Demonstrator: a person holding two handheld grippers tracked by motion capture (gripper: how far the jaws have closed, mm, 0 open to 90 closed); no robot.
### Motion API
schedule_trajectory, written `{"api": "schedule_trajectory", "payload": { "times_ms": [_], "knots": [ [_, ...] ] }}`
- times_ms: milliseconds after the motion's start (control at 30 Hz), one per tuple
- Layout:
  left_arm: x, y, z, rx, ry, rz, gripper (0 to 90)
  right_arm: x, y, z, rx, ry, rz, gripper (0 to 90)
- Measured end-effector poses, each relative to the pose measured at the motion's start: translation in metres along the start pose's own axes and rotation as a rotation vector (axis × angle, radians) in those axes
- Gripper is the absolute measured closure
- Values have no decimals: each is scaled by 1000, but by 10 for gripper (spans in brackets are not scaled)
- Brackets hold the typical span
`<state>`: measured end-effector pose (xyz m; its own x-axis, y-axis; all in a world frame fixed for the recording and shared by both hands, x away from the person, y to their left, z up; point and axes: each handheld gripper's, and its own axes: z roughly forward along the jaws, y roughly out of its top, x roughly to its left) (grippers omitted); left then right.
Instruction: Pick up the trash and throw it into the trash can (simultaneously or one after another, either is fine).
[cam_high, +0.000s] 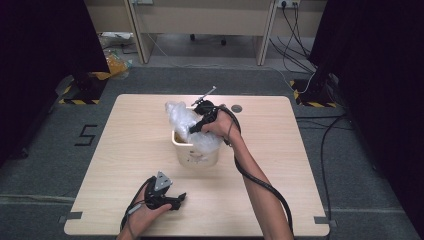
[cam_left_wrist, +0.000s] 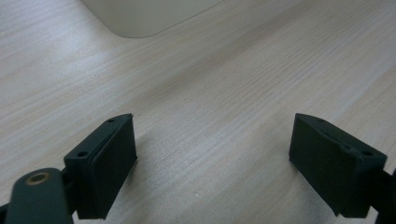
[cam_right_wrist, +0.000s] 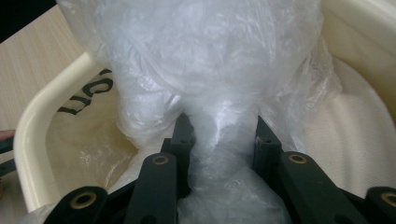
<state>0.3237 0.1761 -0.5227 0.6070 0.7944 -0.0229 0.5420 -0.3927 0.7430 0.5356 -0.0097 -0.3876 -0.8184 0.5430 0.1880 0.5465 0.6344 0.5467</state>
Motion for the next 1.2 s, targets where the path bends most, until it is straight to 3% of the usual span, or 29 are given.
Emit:
{"api": "schedule_trajectory", "payload": {
  "times_ms": [133,200,400,533,567,633,767,1067,1200],
  "knots": [
    [0,0,0,0,-1,0,140,0,-1,9,22,17,16,696],
    [0,0,0,1,-1,1,140,-1,-3,13,25,27,0,696],
    [0,0,0,1,0,1,140,-1,-3,14,37,31,3,690],
    [0,0,0,1,-1,1,140,-1,-4,12,23,36,28,611],
    [0,0,0,1,-1,1,140,-2,-5,12,10,41,19,587],
    [0,0,0,0,-1,0,140,-5,-7,8,-32,55,45,492],
    [0,0,0,0,-1,1,140,-11,-11,-2,-106,85,71,429],
    [0,0,0,1,0,1,140,-11,-13,-38,-219,114,93,398],
    [0,0,0,0,0,1,140,-8,-14,-58,-265,96,76,397]
  ]
}}
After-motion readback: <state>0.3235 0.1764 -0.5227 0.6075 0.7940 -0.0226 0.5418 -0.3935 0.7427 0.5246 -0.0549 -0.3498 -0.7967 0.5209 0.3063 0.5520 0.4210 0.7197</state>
